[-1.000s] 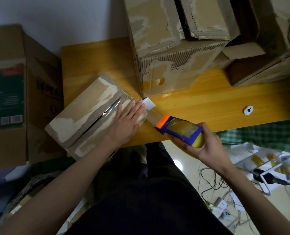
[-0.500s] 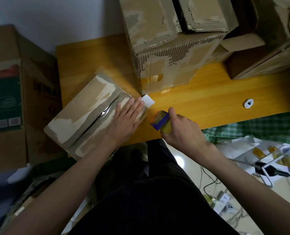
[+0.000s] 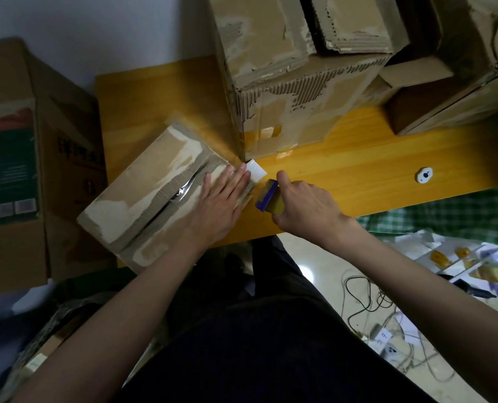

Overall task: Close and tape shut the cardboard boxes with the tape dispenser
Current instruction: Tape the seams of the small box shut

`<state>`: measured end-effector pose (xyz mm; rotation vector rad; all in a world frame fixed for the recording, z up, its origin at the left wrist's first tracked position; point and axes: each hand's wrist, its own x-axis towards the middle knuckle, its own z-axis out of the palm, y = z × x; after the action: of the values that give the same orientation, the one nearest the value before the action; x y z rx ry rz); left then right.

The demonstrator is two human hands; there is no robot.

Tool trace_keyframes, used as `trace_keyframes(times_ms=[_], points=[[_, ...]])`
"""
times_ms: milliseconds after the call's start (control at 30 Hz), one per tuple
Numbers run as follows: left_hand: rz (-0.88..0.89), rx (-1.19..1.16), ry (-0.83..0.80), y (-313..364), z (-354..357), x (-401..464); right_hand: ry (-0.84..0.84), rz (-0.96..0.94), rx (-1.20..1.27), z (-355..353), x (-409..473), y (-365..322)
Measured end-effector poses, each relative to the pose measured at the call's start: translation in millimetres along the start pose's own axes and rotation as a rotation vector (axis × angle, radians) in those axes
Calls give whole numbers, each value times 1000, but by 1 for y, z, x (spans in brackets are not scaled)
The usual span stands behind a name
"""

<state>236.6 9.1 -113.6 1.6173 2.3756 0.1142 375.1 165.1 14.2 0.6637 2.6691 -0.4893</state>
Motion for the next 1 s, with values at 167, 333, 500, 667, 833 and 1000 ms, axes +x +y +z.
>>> trace_keyframes(times_ms=[167,333,500,667,833,1000], points=[[8,-18,-24,0,-2,0,-43,-24,-16,-3,15,-3],[3,-11,-45,2,-4,0,-66,-38,-42,-9,26,2],[5,-5,-65,4,-8,0,-80,-85,-147,-10,27,-2],[7,-5,-92,2,-9,2,-131,45,-4,-16,30,2],[10,-11,-90,1,-9,1,-117,137,122,-10,23,0],[6,0,-86,1,-10,0,-7,-3,-102,8,5,4]])
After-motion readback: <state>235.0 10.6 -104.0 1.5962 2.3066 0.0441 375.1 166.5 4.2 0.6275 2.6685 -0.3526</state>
